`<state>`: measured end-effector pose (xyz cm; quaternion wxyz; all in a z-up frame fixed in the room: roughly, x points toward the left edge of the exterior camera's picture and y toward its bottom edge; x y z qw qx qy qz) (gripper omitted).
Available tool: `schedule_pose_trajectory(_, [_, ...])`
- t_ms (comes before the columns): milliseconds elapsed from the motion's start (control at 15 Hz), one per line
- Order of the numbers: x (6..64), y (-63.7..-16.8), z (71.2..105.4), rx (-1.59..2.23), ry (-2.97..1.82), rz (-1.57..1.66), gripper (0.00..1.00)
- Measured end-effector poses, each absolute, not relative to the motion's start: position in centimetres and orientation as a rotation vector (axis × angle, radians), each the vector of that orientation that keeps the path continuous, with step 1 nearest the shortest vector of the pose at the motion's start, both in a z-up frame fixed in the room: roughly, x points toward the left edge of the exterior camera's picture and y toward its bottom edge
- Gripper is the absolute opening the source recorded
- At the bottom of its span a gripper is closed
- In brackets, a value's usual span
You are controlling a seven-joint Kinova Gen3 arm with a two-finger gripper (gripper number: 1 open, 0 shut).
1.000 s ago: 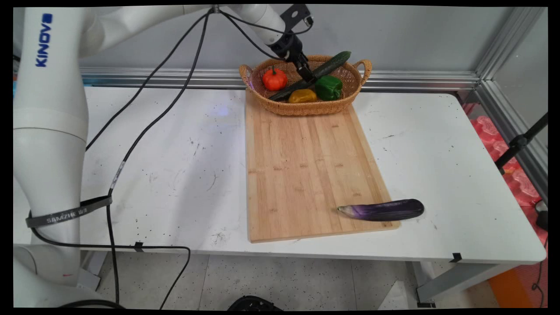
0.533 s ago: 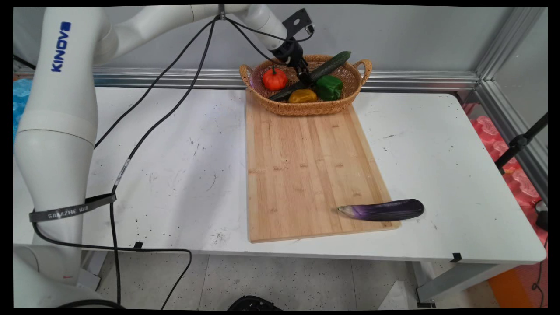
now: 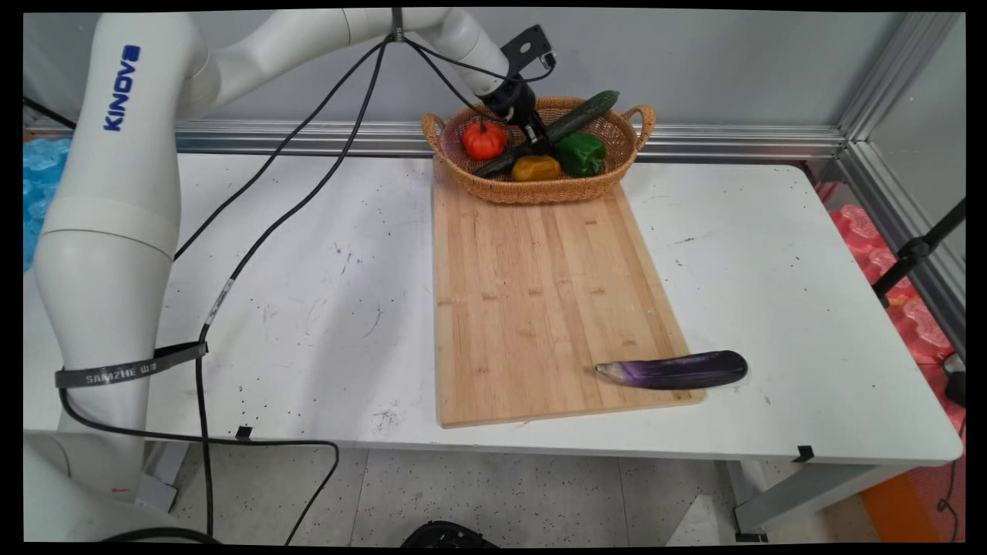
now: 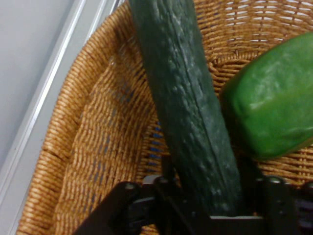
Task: Pick up the cucumber from the vegetable basket, then place the picked object on the cutting board
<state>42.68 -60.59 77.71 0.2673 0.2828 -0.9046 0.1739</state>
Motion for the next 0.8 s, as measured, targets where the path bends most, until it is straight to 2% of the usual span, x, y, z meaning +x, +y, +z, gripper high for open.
schedule_pose_trajectory(400, [42.0,-60.5,78.5,0.757,-2.431,0.464,0.00])
schedule_pose_trajectory(800, [40.5,-60.1,81.9,0.744,-2.388,0.492,0.00])
